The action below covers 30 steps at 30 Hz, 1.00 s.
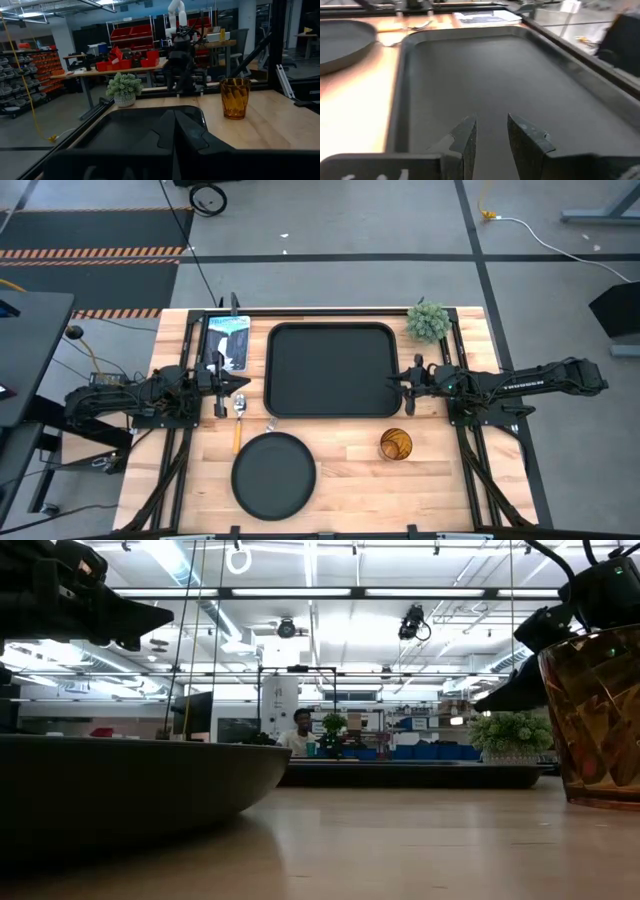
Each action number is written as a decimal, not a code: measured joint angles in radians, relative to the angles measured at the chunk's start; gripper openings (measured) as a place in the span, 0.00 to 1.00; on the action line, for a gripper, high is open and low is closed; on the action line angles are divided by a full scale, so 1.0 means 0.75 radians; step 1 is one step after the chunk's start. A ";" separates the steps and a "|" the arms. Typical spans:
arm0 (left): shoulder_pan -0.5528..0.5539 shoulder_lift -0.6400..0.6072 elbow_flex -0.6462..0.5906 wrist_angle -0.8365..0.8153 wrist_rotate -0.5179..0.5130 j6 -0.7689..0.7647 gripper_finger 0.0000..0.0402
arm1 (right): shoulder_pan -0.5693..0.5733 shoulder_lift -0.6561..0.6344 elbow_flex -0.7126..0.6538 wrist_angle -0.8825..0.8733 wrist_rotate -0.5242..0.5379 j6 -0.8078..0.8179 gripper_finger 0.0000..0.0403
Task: Pick and place plate/cup/fork/spoon on tray
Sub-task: Put the yellow cup on the black tray
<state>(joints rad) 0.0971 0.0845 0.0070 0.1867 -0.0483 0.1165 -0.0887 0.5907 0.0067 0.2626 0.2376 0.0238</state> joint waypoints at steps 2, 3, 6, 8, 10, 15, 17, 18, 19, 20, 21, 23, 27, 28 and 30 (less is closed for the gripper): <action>0.000 0.000 0.000 0.000 0.000 0.000 0.02 | 0.000 0.000 0.000 0.025 0.053 0.000 0.29; 0.000 0.000 0.000 0.000 0.000 0.000 0.02 | 0.000 -0.001 0.000 0.032 0.079 0.000 0.29; 0.000 0.000 0.000 0.000 0.000 0.000 0.02 | 0.000 -0.001 0.000 0.094 0.173 -0.001 0.29; 0.000 0.000 0.000 -0.001 0.000 0.000 0.02 | 0.000 -0.001 0.000 0.114 0.213 0.000 0.29; 0.000 0.000 0.000 0.000 0.000 0.000 0.02 | 0.000 0.000 0.000 0.137 0.216 0.000 0.29; 0.000 0.000 0.000 0.000 0.000 0.000 0.02 | 0.000 0.000 0.000 0.157 0.216 0.000 0.29; 0.000 0.000 0.000 0.000 0.000 0.000 0.02 | 0.000 0.000 0.000 0.157 0.216 0.000 0.29; 0.000 0.000 0.000 0.000 0.000 0.000 0.02 | 0.000 0.000 0.000 0.157 0.216 0.000 0.29; 0.000 0.000 0.000 0.000 0.000 0.000 0.02 | 0.000 0.000 0.000 0.157 0.216 0.000 0.29; 0.000 0.000 0.000 0.000 0.000 0.000 0.02 | 0.000 0.000 0.000 0.157 0.216 0.000 0.29; 0.000 0.000 0.000 0.000 0.000 0.000 0.02 | 0.000 0.000 0.000 0.157 0.216 -0.007 0.29; 0.000 0.000 0.000 0.000 0.000 0.000 0.02 | -0.002 0.000 0.000 0.157 0.216 -0.158 0.29; 0.000 0.000 0.000 0.000 0.000 0.000 0.02 | -0.004 0.000 0.000 0.157 0.215 -0.550 0.29; 0.000 0.000 0.000 0.000 0.000 0.000 0.02 | -0.004 0.000 0.000 0.158 0.214 -0.595 0.29; 0.000 0.000 0.000 0.000 0.000 0.000 0.02 | -0.007 0.000 0.000 0.185 0.221 -0.621 0.29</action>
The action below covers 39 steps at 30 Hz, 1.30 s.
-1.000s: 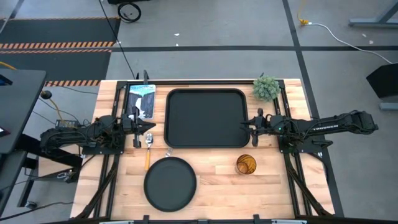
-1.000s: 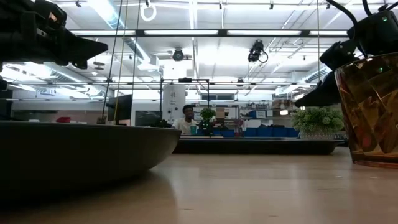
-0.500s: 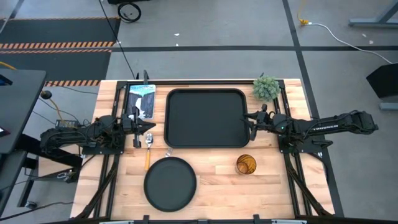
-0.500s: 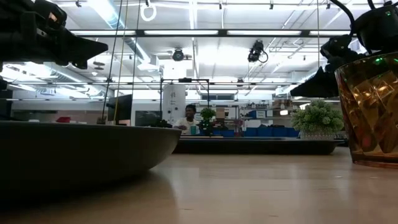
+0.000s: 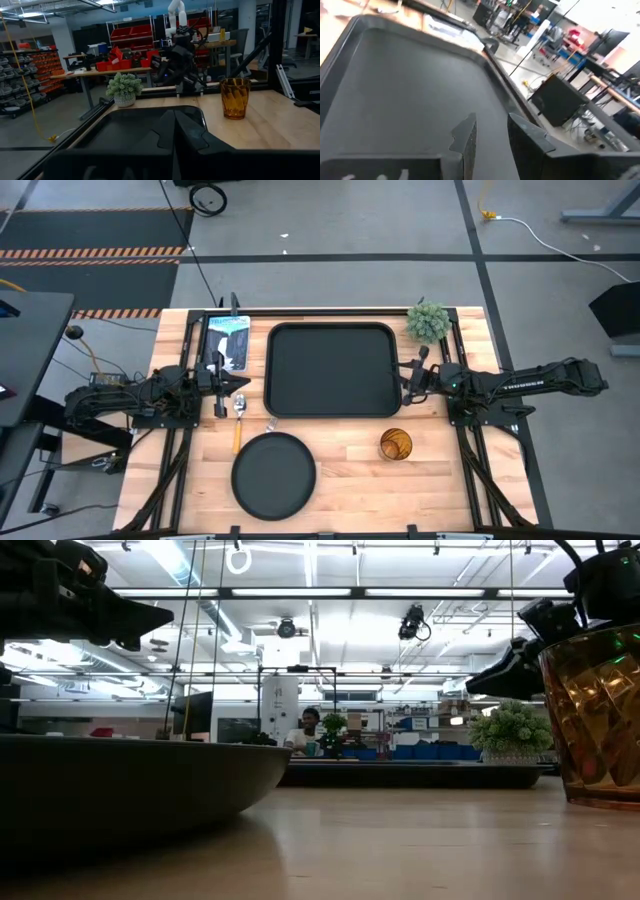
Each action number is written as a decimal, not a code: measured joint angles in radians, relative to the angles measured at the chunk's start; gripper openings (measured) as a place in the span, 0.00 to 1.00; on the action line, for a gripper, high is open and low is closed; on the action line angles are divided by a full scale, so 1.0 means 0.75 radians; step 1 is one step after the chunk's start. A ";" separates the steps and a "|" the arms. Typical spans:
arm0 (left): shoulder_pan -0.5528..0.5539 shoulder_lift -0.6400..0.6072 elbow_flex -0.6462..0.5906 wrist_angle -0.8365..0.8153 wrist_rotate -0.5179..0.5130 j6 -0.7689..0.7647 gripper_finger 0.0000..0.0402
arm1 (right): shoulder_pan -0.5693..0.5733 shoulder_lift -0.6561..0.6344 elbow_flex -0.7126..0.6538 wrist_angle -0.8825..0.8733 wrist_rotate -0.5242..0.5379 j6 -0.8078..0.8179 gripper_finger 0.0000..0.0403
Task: Pick and place plate/cup/fork/spoon on tray
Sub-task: Put the yellow cup on the black tray
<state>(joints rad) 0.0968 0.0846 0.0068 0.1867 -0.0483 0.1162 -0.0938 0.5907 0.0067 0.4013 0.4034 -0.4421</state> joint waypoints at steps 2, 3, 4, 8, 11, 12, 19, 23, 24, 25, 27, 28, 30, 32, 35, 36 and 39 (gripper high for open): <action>0.000 0.000 0.000 0.000 0.000 0.000 0.02 | -0.001 -0.001 0.000 0.031 -0.007 -0.002 0.29; 0.000 0.000 0.000 -0.001 0.000 0.000 0.02 | -0.001 0.000 0.000 0.045 -0.015 -0.003 0.29; 0.000 0.000 0.000 0.000 0.000 0.000 0.02 | -0.001 -0.001 0.000 0.057 -0.026 -0.002 0.29; 0.000 0.000 0.000 0.000 0.000 0.000 0.02 | -0.001 -0.001 0.000 0.111 -0.122 0.197 0.29; -0.001 0.000 0.000 0.006 0.000 -0.046 0.02 | 0.000 0.000 0.000 0.116 -0.163 0.559 0.29; -0.001 0.000 0.000 0.006 0.001 -0.108 0.02 | 0.000 -0.001 0.000 0.112 -0.168 0.697 0.29; 0.002 0.000 0.000 0.010 0.000 -0.458 0.02 | 0.000 0.000 0.000 0.096 -0.275 0.917 0.29; 0.002 0.000 0.000 0.053 0.000 -0.413 0.02 | 0.000 0.000 0.000 0.166 -0.391 0.782 0.29; 0.002 0.000 0.000 0.051 -0.001 -0.387 0.02 | 0.000 0.000 0.000 0.189 -0.398 0.746 0.29; 0.002 0.000 0.000 0.051 -0.002 -0.362 0.02 | 0.000 0.000 0.000 0.216 -0.406 0.707 0.29; 0.002 0.000 0.000 0.061 -0.037 -0.329 0.02 | 0.000 0.000 0.000 0.261 -0.418 0.626 0.29; 0.002 0.000 0.000 0.074 -0.052 -0.326 0.02 | 0.000 0.000 0.000 0.286 -0.424 0.584 0.29; 0.002 0.000 0.000 0.099 -0.059 -0.325 0.02 | 0.000 -0.001 0.000 0.331 -0.424 0.515 0.29; -0.002 0.000 0.000 0.096 -0.059 -0.325 0.02 | 0.000 0.000 0.000 0.353 -0.412 0.465 0.29; -0.004 0.021 0.000 0.102 -0.058 -0.324 0.02 | -0.002 0.000 0.000 0.395 -0.353 0.454 0.29; -0.004 0.035 0.000 0.103 -0.052 -0.325 0.02 | -0.002 0.000 0.000 0.408 -0.349 0.490 0.29; -0.006 0.096 0.000 0.151 -0.011 -0.342 0.02 | -0.001 -0.001 0.000 0.457 -0.405 0.634 0.29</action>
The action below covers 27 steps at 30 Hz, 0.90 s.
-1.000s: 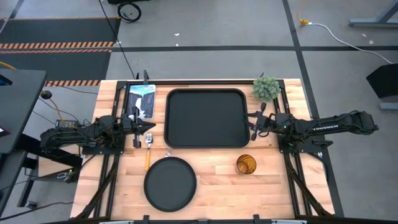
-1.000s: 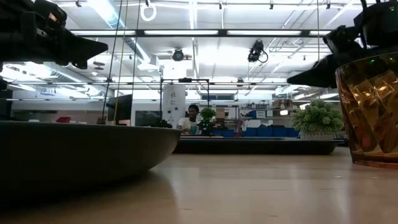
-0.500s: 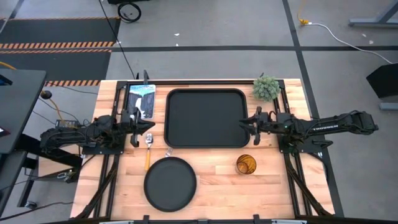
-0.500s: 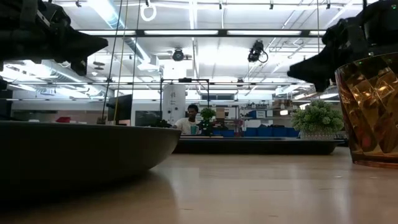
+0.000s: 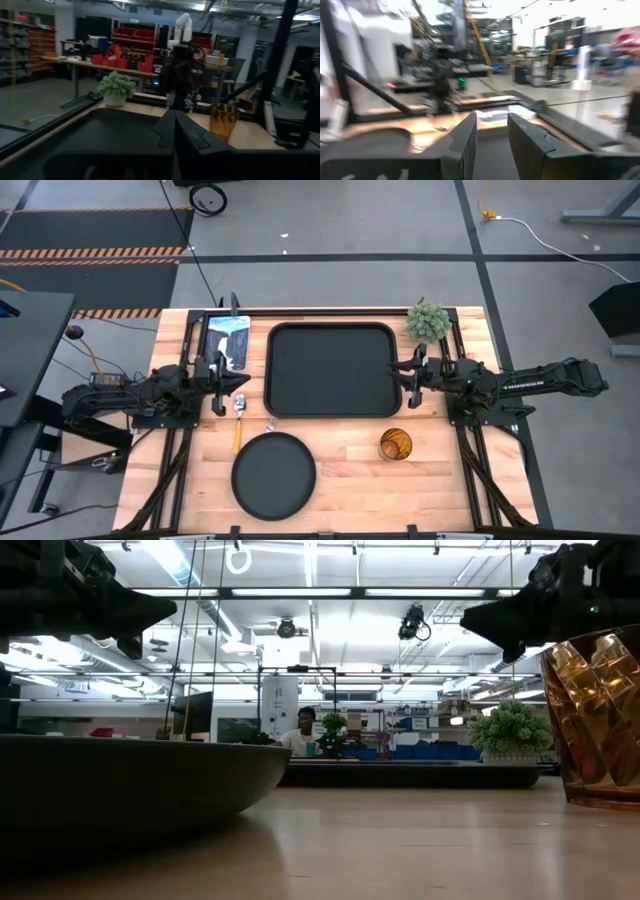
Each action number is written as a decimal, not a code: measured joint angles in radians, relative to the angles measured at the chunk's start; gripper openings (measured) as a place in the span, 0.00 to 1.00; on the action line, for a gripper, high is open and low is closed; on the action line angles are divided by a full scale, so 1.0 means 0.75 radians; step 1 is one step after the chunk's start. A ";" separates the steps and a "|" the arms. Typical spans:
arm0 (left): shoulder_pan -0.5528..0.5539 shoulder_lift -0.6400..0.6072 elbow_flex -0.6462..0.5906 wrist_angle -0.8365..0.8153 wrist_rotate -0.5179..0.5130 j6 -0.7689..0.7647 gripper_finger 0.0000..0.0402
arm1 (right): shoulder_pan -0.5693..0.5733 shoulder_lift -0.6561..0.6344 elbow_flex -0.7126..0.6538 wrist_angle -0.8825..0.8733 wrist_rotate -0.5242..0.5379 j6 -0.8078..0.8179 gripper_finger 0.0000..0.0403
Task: Pick and place plate/cup/fork/spoon on tray
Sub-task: Put the yellow cup on the black tray
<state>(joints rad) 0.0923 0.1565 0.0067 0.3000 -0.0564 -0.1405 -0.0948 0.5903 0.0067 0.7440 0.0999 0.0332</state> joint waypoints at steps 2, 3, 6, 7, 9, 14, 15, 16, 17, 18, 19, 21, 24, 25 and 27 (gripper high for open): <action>-0.007 0.060 0.000 0.043 0.015 -0.010 0.02 | 0.003 0.001 0.000 0.020 -0.072 0.082 0.29; -0.012 0.093 0.000 0.082 0.025 -0.007 0.02 | 0.004 0.002 0.000 0.037 -0.106 0.123 0.29; -0.028 0.196 0.000 0.195 0.042 -0.007 0.02 | 0.005 0.009 0.000 0.092 -0.165 0.248 0.29; -0.033 0.232 0.000 0.228 0.042 -0.007 0.02 | 0.005 0.011 0.000 0.104 -0.169 0.274 0.29; -0.044 0.298 0.000 0.282 0.042 -0.008 0.02 | 0.005 0.019 0.000 0.127 -0.168 0.296 0.29; -0.089 0.452 0.001 0.381 0.042 -0.125 0.03 | 0.005 0.024 0.000 0.204 -0.122 0.336 0.29; -0.102 0.480 0.003 0.382 0.041 -0.153 0.04 | 0.005 0.024 0.000 0.233 -0.109 0.333 0.29; -0.120 0.509 0.007 0.381 0.041 -0.180 0.06 | 0.005 0.024 0.000 0.266 -0.094 0.322 0.29; -0.140 0.539 0.015 0.380 0.041 -0.197 0.08 | 0.005 0.024 0.000 0.298 -0.084 0.315 0.29; -0.161 0.569 0.029 0.381 0.039 -0.216 0.10 | 0.005 0.024 0.000 0.325 -0.079 0.316 0.29; -0.184 0.598 0.044 0.381 0.032 -0.218 0.12 | 0.005 0.024 0.000 0.351 -0.080 0.316 0.29; -0.231 0.661 0.081 0.386 0.004 -0.218 0.17 | 0.006 0.024 0.000 0.373 -0.109 0.318 0.29; -0.294 0.765 0.139 0.383 -0.034 -0.216 0.24 | 0.024 0.026 0.000 0.355 -0.162 0.434 0.29; -0.308 0.800 0.159 0.381 -0.038 -0.210 0.26 | 0.031 0.027 0.000 0.340 -0.168 0.482 0.29; -0.333 0.868 0.203 0.378 -0.039 -0.186 0.30 | 0.045 0.029 0.000 0.291 -0.170 0.549 0.29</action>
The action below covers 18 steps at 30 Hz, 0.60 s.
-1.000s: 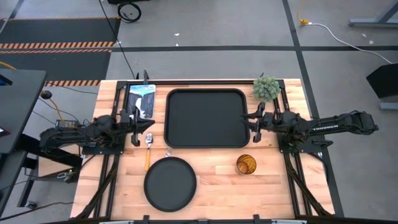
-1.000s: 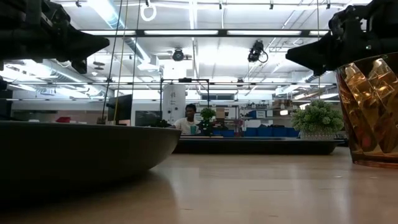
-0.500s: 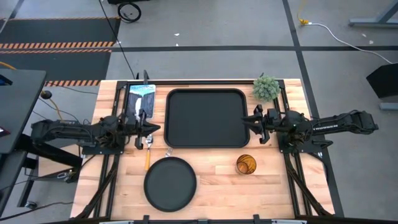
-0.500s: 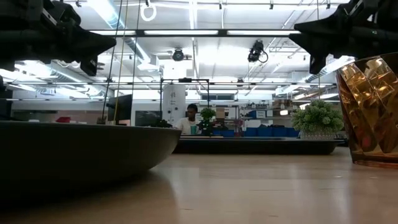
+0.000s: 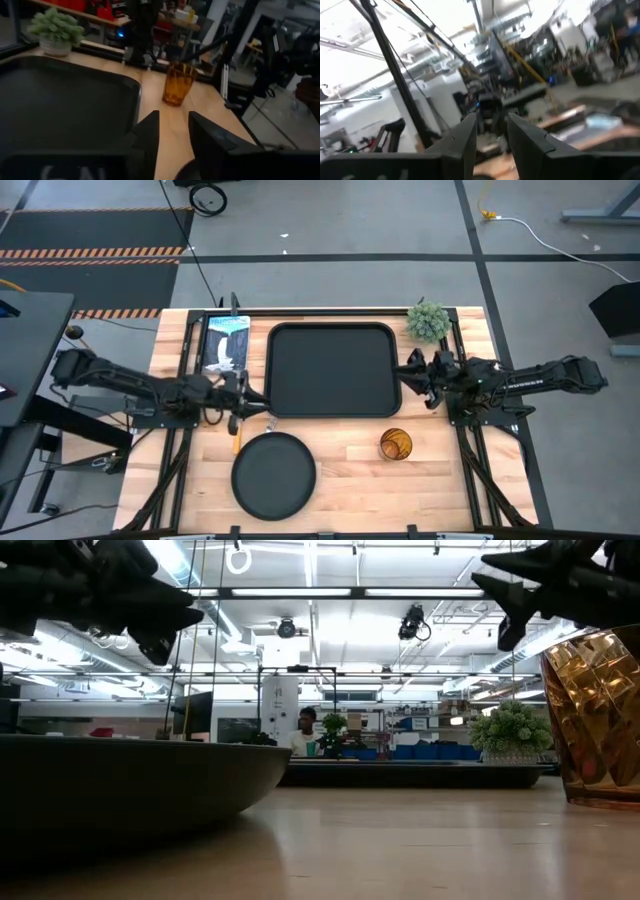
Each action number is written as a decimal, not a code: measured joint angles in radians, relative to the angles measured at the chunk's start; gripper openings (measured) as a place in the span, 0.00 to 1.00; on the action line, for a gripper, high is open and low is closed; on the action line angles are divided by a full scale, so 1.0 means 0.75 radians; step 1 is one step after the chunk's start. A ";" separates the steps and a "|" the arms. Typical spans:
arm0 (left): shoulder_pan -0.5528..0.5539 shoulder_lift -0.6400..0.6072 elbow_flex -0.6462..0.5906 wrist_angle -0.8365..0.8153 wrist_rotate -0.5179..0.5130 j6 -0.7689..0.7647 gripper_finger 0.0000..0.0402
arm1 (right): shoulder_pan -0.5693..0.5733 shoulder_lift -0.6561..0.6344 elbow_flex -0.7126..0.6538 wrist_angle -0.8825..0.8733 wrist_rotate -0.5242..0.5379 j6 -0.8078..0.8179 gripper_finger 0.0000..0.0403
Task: Pick and place plate/cup/fork/spoon on tray
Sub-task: Put the yellow cup on the black tray
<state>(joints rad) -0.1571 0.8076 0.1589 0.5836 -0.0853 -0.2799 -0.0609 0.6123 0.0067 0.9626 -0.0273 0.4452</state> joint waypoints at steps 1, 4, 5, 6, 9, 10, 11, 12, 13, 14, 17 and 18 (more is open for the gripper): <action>-0.009 0.033 0.022 -0.005 0.000 0.005 0.31 | 0.005 0.002 0.000 -0.025 0.000 0.009 0.29; -0.023 0.128 0.086 -0.034 0.000 0.005 0.34 | 0.024 0.007 0.000 -0.120 0.007 0.008 0.29; -0.024 0.155 0.106 -0.039 0.000 0.004 0.35 | 0.028 0.012 0.000 -0.152 0.022 0.007 0.29; -0.024 0.186 0.129 -0.044 0.000 0.003 0.35 | 0.032 0.014 0.000 -0.178 0.044 0.000 0.29; -0.024 0.266 0.200 -0.097 0.000 -0.003 0.35 | 0.033 0.020 0.000 -0.187 0.106 -0.065 0.29; -0.024 0.293 0.226 -0.115 -0.001 -0.003 0.35 | 0.032 0.022 0.000 -0.184 0.117 -0.094 0.29; -0.024 0.321 0.251 -0.127 0.000 -0.003 0.35 | 0.031 0.022 0.000 -0.173 0.118 -0.129 0.29; -0.024 0.347 0.277 -0.143 -0.001 -0.004 0.35 | 0.027 0.021 0.000 -0.150 0.118 -0.166 0.29; -0.023 0.377 0.304 -0.151 -0.001 -0.005 0.35 | 0.025 0.018 0.000 -0.127 0.118 -0.206 0.29; -0.021 0.405 0.327 -0.151 -0.001 -0.005 0.35 | 0.025 0.014 0.000 -0.104 0.118 -0.250 0.29; -0.018 0.486 0.404 -0.170 -0.001 -0.007 0.35 | 0.025 0.007 0.000 -0.020 0.118 -0.404 0.29; -0.018 0.510 0.428 -0.187 -0.001 -0.007 0.35 | 0.025 0.005 0.000 -0.001 0.118 -0.452 0.29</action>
<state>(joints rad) -0.1707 1.1898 0.4802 0.4435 -0.0864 -0.2848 -0.0422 0.6161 0.0067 0.9622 0.0612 0.1063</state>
